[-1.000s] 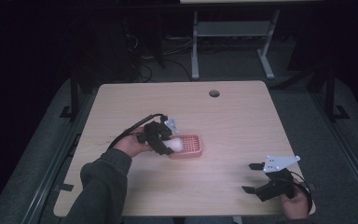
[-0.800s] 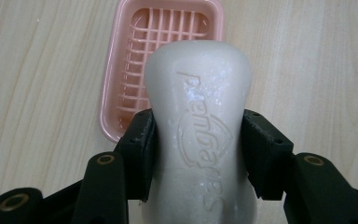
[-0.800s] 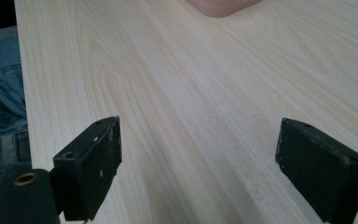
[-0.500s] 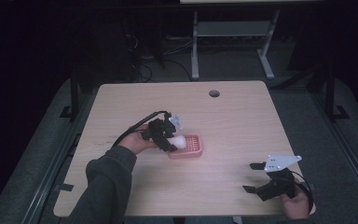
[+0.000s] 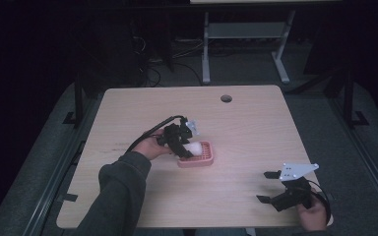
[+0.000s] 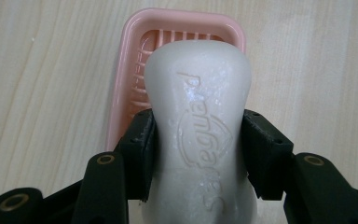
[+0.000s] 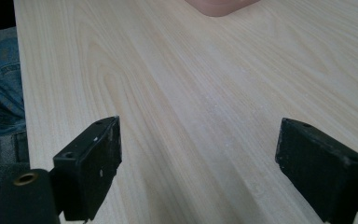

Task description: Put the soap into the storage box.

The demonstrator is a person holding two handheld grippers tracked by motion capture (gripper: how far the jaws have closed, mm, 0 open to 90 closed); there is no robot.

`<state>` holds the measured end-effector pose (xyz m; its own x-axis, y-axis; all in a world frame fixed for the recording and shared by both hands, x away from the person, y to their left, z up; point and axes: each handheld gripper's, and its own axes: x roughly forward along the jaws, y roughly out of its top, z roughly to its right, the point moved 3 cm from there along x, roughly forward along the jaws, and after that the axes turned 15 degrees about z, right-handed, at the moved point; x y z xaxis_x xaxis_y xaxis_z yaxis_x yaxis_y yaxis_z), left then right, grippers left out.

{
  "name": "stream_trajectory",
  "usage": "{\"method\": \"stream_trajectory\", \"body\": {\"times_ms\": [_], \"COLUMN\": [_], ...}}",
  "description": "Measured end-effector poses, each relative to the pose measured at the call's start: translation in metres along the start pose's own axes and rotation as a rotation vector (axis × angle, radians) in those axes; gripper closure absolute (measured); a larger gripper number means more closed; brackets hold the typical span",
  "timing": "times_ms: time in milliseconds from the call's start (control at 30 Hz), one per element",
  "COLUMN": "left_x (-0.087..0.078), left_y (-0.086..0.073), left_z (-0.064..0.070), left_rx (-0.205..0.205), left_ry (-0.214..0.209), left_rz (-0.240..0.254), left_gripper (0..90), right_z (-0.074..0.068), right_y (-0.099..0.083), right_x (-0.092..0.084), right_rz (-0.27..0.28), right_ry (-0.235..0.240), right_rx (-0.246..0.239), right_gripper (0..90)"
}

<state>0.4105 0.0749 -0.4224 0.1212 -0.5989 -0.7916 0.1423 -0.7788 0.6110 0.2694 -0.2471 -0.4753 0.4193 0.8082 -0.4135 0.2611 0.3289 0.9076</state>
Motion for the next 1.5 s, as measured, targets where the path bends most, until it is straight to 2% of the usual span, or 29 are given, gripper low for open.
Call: {"method": "stream_trajectory", "body": {"times_ms": [533, 700, 767, 1167, 1333, 1500], "left_x": [0.025, 0.032, 0.035, 0.036, 0.036, 0.031], "left_y": [-0.001, -0.001, 0.000, -0.001, -0.001, 0.001], "left_z": [-0.010, -0.010, -0.009, -0.010, -0.010, -0.009], "left_rx": [-0.028, -0.031, -0.019, -0.010, -0.023, -0.013], "left_ry": [-0.011, -0.018, -0.025, -0.029, -0.017, -0.005], "left_rz": [-0.014, -0.020, -0.029, -0.030, -0.030, -0.020], "left_gripper": [49.4, 49.4, 49.4, 49.5, 48.9, 45.7], "right_z": [0.000, 0.000, 0.000, 0.000, 0.000, 0.000], "right_y": [-0.001, -0.001, -0.001, -0.001, -0.001, -0.001], "right_x": [0.000, 0.001, 0.000, 0.001, 0.001, 0.002], "right_rz": [-0.003, -0.002, -0.002, -0.004, -0.004, -0.004], "right_ry": [0.001, 0.002, 0.002, 0.005, 0.006, 0.007], "right_rx": [0.006, 0.002, 0.002, -0.002, -0.003, -0.004], "right_gripper": [14.1, 14.1, 14.1, 14.1, 14.1, 14.1]}}
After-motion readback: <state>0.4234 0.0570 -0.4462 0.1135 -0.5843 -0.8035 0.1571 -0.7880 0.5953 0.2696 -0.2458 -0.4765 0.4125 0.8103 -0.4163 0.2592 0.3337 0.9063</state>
